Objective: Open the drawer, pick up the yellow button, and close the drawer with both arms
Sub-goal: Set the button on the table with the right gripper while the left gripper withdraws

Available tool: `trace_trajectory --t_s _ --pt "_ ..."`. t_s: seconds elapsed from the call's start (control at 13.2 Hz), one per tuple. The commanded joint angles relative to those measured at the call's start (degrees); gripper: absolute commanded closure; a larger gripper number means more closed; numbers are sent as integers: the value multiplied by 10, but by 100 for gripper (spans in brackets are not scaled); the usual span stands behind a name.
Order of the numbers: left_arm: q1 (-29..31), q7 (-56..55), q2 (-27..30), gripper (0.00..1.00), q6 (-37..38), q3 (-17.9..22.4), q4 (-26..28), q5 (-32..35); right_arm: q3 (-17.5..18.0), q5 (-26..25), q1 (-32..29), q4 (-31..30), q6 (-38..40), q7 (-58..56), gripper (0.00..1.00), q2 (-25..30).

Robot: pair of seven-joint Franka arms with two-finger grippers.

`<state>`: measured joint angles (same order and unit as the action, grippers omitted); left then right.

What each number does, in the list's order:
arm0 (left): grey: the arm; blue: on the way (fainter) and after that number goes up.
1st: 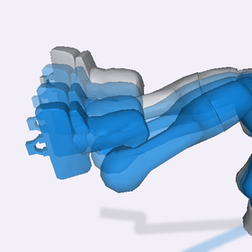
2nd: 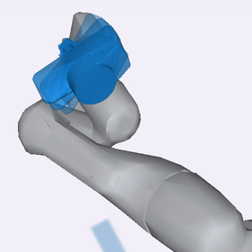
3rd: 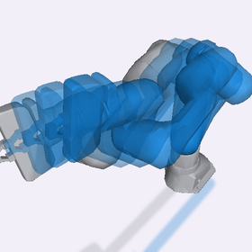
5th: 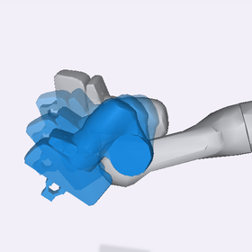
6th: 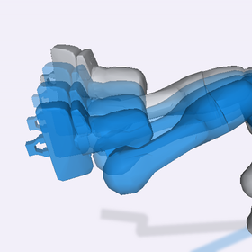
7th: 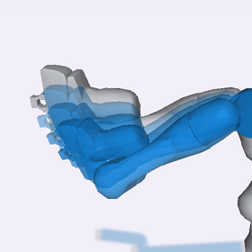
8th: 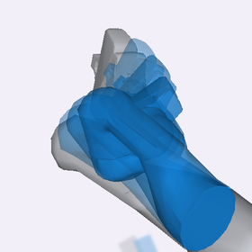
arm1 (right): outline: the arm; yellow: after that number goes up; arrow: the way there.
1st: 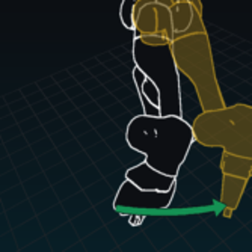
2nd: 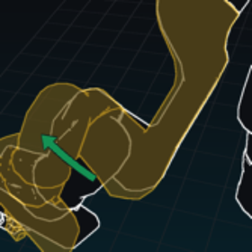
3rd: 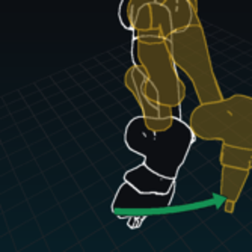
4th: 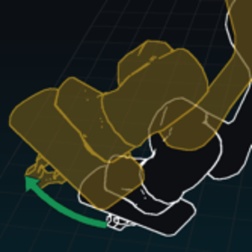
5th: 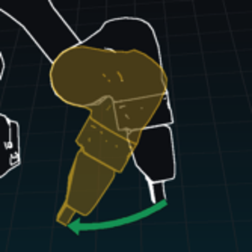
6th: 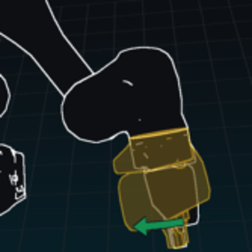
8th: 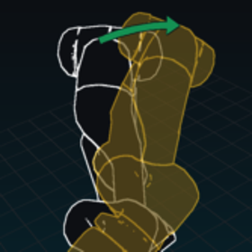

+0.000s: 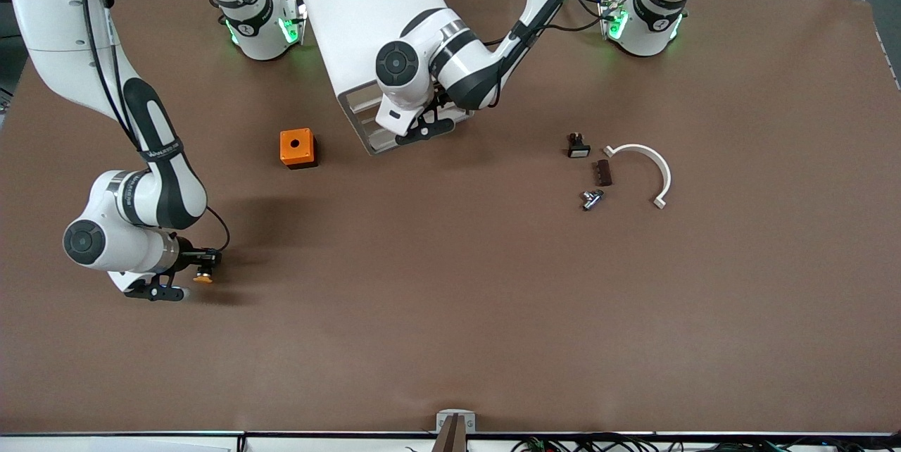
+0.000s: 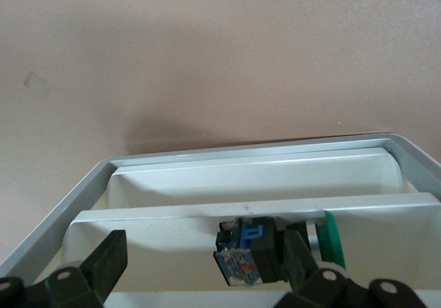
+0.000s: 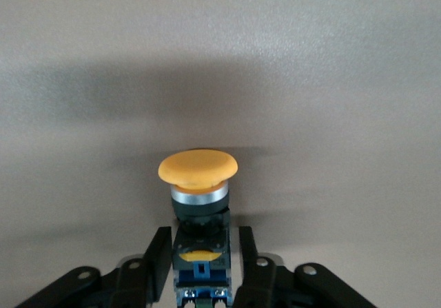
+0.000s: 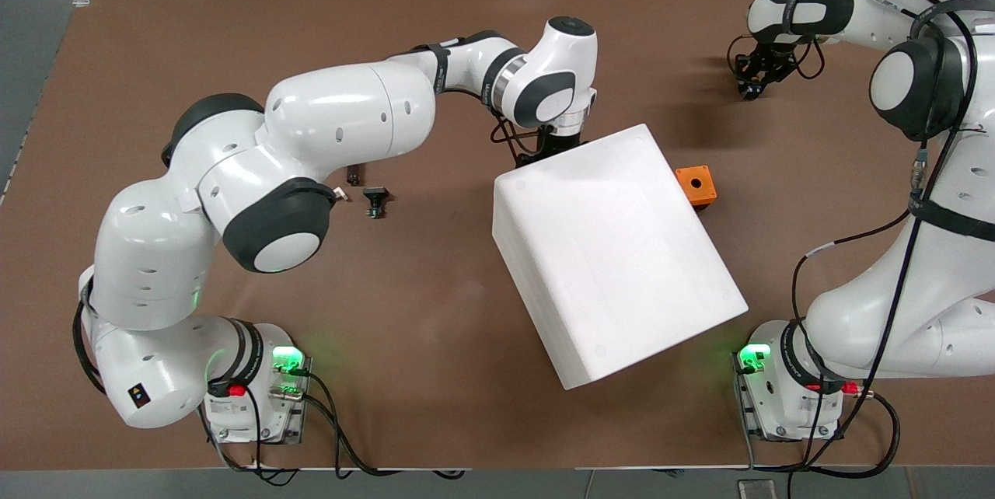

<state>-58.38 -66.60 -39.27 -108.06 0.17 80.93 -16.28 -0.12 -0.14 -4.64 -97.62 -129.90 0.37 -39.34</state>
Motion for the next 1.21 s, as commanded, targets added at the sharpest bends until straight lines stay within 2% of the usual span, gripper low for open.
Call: trace_trajectory --t_s 0.0,0.15,0.53,0.83,1.14 --pt "-14 -5 -1 0 -6 3 1 14 12 -10 -6 16 3 -12 0 12" --pt "-1 -11 -3 0 -13 17 -3 70 14 -10 -5 16 5 -32 0 38" --pt "77 2 8 0 -22 66 -15 100 14 18 -37 14 21 -92 0 90" --pt "175 1 80 0 -15 70 -15 170 14 21 -24 13 131 -77 0 199" --pt "246 17 154 0 3 70 -14 176 14 28 -1 14 178 -51 0 299"
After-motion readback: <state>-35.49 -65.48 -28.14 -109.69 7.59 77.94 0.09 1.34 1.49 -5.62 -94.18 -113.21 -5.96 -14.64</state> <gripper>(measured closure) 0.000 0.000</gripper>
